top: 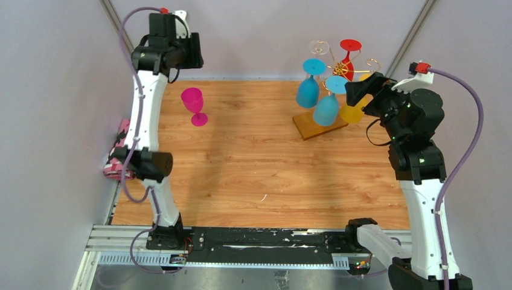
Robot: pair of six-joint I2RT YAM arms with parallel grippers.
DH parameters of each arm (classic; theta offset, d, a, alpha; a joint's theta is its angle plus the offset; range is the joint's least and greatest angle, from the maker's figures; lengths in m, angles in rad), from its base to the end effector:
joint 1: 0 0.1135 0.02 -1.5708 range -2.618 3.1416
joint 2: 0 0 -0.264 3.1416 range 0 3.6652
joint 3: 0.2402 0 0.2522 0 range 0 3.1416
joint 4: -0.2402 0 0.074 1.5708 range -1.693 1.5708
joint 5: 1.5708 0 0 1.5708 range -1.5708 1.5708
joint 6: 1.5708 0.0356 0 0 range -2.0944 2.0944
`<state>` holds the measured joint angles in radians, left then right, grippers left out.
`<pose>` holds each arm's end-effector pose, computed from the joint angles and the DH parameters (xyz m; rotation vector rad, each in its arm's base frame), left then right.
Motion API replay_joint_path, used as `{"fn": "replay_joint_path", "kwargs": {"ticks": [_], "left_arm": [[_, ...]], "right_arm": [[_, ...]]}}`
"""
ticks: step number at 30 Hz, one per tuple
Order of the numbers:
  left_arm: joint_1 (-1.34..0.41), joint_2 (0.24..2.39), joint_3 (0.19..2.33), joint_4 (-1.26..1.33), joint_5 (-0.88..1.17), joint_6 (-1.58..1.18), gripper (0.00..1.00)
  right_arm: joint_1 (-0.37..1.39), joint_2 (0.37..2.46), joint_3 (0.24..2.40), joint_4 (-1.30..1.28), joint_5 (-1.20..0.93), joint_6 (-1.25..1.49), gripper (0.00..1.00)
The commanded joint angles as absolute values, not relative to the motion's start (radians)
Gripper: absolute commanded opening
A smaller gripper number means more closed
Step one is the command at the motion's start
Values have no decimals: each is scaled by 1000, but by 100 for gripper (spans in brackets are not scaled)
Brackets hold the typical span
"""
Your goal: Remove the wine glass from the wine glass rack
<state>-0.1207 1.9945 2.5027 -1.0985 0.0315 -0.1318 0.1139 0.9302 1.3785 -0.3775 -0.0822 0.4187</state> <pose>0.4013 -0.0498 0.4648 0.0062 2.1662 -0.1794 0.1648 0.0218 0.4931 0.1643 1.5109 0.4891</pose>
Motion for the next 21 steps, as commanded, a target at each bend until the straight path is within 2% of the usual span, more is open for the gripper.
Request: {"fn": "replay_joint_path", "kwargs": {"ticks": [1,5,8,15,18,21], "left_arm": [[-152,1667,2247,-738,212,-204,61],[-159,1296,1618,-78,415,-401,68],[-178,1149,1384,258,565,-521,69],[-252,1088,1260,274,583,-522,69],[-251,1085,1241,275,582,-520,67],[-252,1086,1232,273,590,-524,67]], "right_arm": [[20,945,1388,-433,-4,402,95],[-177,965,1306,-356,-194,521,90],[-308,948,1177,-184,-360,635,88],[-518,1006,828,486,-735,1132,88],[-589,1063,716,812,-791,1373,88],[-627,1123,675,974,-820,1503,87]]}}
